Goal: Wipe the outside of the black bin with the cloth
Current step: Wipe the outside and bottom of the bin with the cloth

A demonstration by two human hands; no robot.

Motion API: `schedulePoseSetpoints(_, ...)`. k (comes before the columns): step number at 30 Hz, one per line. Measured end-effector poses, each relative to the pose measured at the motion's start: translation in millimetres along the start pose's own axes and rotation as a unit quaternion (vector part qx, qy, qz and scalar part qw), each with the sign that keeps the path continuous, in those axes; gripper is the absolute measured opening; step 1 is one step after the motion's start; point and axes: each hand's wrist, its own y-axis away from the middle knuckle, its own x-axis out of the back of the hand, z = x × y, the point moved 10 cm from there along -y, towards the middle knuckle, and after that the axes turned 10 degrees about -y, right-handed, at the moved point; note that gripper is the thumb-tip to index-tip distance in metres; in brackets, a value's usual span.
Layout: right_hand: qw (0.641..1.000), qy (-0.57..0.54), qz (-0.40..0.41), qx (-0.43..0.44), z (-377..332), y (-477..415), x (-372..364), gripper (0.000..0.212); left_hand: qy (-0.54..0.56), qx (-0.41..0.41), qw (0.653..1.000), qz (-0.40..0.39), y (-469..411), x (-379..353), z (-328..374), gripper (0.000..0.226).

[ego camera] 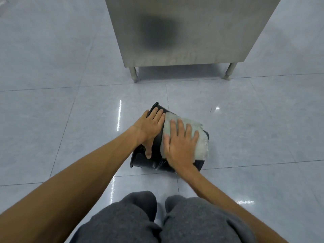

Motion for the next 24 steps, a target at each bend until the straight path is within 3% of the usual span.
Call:
schedulePoseSetpoints(5, 0.998, -0.006, 0.006, 0.066, -3, 55, -11, 0.065, -0.015, 0.001, 1.0, 0.0, -2, -3, 0, 0.172)
schedulePoseSetpoints(9, 1.0, -0.002, 0.003, 0.0, -1, 12, 2, 0.061, -0.033, 0.012, 0.999, 0.024, 10, -9, 7, 0.169)
schedulePoseSetpoints(15, 0.969, -0.083, -0.195, -0.128, 20, -78, -25, 0.059, -0.022, 0.032, 0.998, 0.041, 36, -20, 19, 0.166)
schedulePoseSetpoints(18, 0.95, -0.114, -0.249, -0.148, 23, -94, -37, 0.061, -0.008, 0.036, 0.999, 0.033, 38, -20, 21, 0.165)
schedulePoseSetpoints(20, 0.957, -0.105, -0.241, -0.123, 18, -92, -36, 0.058, 0.005, 0.033, 0.999, 0.027, 34, -20, 17, 0.167)
schedulePoseSetpoints(24, 0.991, -0.03, -0.133, -0.015, 3, -58, -11, 0.06, 0.028, 0.032, 0.999, 0.007, 23, -20, 9, 0.171)
